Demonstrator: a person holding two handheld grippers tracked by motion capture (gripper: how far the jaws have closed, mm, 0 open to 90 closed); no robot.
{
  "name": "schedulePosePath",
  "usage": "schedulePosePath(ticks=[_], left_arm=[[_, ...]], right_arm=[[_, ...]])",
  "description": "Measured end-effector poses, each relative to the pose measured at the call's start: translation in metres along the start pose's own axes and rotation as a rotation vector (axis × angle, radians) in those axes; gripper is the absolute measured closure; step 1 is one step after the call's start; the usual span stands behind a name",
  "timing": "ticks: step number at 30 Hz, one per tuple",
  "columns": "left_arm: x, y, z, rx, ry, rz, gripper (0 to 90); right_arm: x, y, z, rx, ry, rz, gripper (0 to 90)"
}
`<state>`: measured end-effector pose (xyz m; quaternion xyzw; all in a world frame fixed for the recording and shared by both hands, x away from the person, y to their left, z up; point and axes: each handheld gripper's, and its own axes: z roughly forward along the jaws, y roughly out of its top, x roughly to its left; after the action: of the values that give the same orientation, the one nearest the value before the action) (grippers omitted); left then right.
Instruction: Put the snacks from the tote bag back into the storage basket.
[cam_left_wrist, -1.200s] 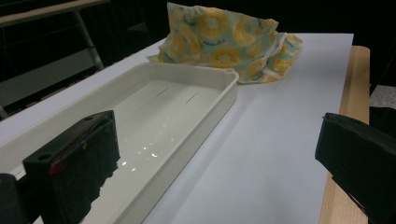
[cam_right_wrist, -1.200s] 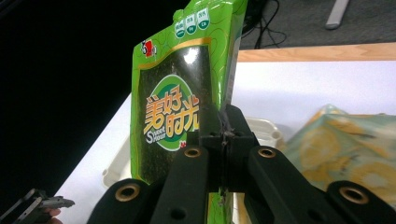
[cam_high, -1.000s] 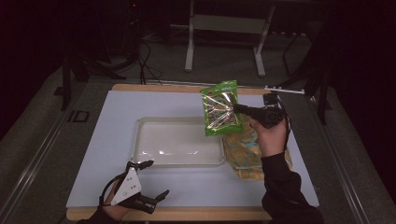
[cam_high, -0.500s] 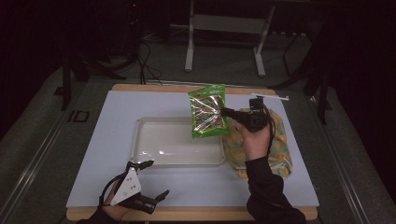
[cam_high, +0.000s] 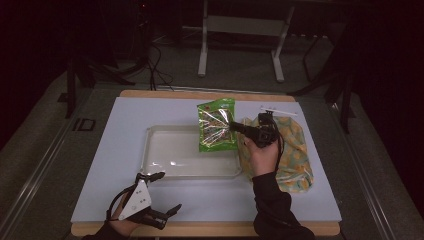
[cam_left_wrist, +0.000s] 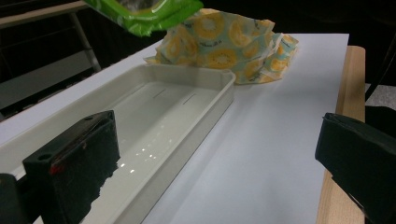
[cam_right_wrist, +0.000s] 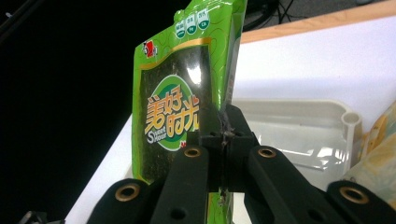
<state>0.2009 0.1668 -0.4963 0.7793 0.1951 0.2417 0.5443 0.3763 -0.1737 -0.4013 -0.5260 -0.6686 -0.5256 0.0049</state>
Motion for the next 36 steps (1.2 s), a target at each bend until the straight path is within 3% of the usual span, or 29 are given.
schedulePosePath(ticks=[12, 26, 36], left_arm=[[0.000, 0.000, 0.000, 0.001, -0.001, 0.001, 0.3], [0.000, 0.000, 0.000, 0.004, -0.002, 0.005, 0.3], [0.000, 0.000, 0.001, 0.007, -0.004, 0.006, 0.3]], right_arm=[[-0.010, -0.016, 0.016, 0.021, -0.012, 0.034, 89.0], [-0.028, -0.046, 0.032, 0.067, -0.030, 0.099, 89.0], [-0.032, -0.060, 0.041, 0.100, -0.045, 0.103, 88.9]])
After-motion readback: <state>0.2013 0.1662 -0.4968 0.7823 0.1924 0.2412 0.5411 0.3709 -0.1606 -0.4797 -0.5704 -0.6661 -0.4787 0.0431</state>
